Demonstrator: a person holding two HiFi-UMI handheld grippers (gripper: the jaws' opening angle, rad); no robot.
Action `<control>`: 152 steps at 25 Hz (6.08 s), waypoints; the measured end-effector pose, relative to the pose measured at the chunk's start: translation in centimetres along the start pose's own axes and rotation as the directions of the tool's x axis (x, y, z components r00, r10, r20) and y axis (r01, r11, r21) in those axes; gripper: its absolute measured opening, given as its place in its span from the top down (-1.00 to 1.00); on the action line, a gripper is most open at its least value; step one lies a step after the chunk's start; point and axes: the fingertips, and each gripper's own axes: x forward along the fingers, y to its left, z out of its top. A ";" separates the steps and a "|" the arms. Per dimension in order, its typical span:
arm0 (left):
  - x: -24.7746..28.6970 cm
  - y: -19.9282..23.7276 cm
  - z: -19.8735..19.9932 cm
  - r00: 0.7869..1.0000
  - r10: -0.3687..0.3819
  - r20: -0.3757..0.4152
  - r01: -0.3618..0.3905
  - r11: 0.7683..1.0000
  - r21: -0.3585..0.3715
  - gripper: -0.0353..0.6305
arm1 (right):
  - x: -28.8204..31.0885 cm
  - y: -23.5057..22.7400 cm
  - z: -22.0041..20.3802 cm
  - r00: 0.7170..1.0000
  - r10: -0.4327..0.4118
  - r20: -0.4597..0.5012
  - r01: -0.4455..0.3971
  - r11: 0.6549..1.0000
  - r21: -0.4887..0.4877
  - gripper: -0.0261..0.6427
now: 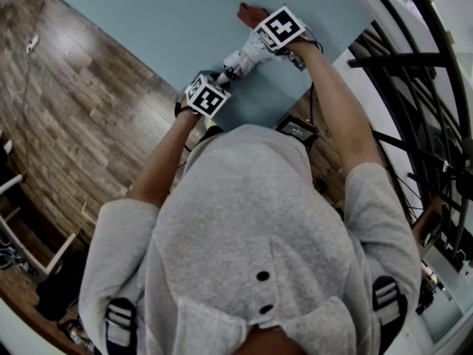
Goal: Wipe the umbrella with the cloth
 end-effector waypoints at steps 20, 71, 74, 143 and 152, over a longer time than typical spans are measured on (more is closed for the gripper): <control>-0.2 0.1 0.0 1.000 0.013 0.007 -0.013 1.000 0.011 0.42 | 2.0 7.8 -1.0 0.968 0.176 -0.181 -0.195 0.976 -0.095 0.70; 0.2 0.4 -0.5 1.000 -0.011 -0.019 0.011 1.000 0.019 0.42 | 0.8 9.9 -12.2 0.876 0.357 -0.324 -0.365 0.930 0.038 0.70; 0.1 0.4 -0.4 1.000 -0.021 -0.021 0.021 1.000 0.015 0.42 | 1.1 7.5 -13.0 0.898 0.308 -0.314 -0.299 0.951 0.078 0.70; -6.4 0.3 1.9 0.935 -0.083 0.345 0.072 0.996 0.045 0.41 | -20.3 15.4 -11.7 0.764 -0.313 0.564 -0.148 0.767 0.625 0.70; -22.5 -9.7 4.5 0.722 0.057 0.690 -0.083 0.997 0.005 0.84 | -35.2 20.8 -21.8 0.571 -0.701 0.428 0.266 0.651 0.711 0.70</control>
